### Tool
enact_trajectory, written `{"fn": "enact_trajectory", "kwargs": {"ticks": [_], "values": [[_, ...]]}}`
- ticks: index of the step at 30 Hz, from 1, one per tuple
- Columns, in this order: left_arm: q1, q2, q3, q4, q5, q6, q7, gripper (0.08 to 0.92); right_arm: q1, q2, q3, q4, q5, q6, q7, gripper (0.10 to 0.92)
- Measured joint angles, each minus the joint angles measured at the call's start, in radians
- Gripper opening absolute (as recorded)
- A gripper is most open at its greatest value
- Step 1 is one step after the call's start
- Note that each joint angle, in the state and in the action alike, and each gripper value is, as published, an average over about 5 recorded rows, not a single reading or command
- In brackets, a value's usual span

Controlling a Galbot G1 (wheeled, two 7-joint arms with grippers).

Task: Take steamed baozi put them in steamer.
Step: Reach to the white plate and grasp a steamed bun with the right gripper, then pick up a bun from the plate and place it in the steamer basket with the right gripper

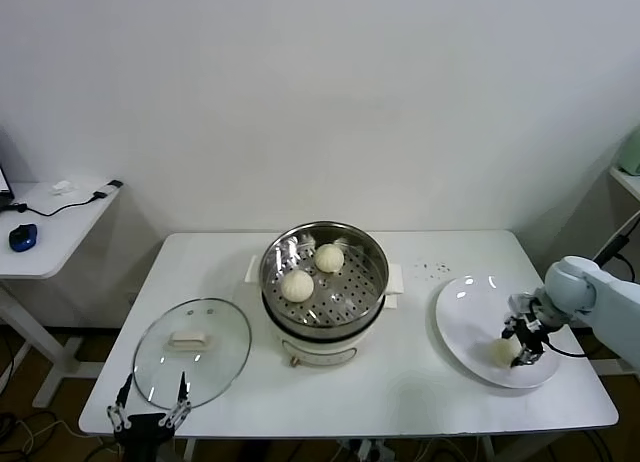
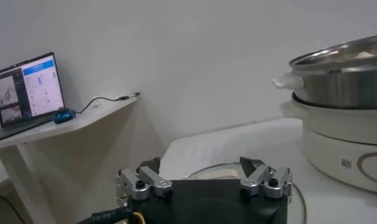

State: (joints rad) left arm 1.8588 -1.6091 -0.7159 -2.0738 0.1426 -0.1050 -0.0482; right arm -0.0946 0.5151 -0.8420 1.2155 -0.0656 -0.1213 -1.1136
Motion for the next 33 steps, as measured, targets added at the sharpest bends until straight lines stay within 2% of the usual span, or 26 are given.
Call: {"fn": "enact_trajectory", "kwargs": {"ticks": [12,23,33], "values": [[0.01,0.0,0.0,-0.002,-0.003,-0.007,0.0,0.823,0.156,0.027,-0.103,-0.02,0.049,0.075,-0.033,0.511],[0.018,0.0,0.0,0.002,-0.008,-0.013,-0.001,0.823,0.587,0.209,-0.36,-0.001,0.011,0.399,-0.105,0.52],[0.01,0.0,0.01,-0.002,0.001,0.003,0.0,0.823,0.745,0.437,-0.42,0.067,-0.075,0.621,-0.124,0.526]]}}
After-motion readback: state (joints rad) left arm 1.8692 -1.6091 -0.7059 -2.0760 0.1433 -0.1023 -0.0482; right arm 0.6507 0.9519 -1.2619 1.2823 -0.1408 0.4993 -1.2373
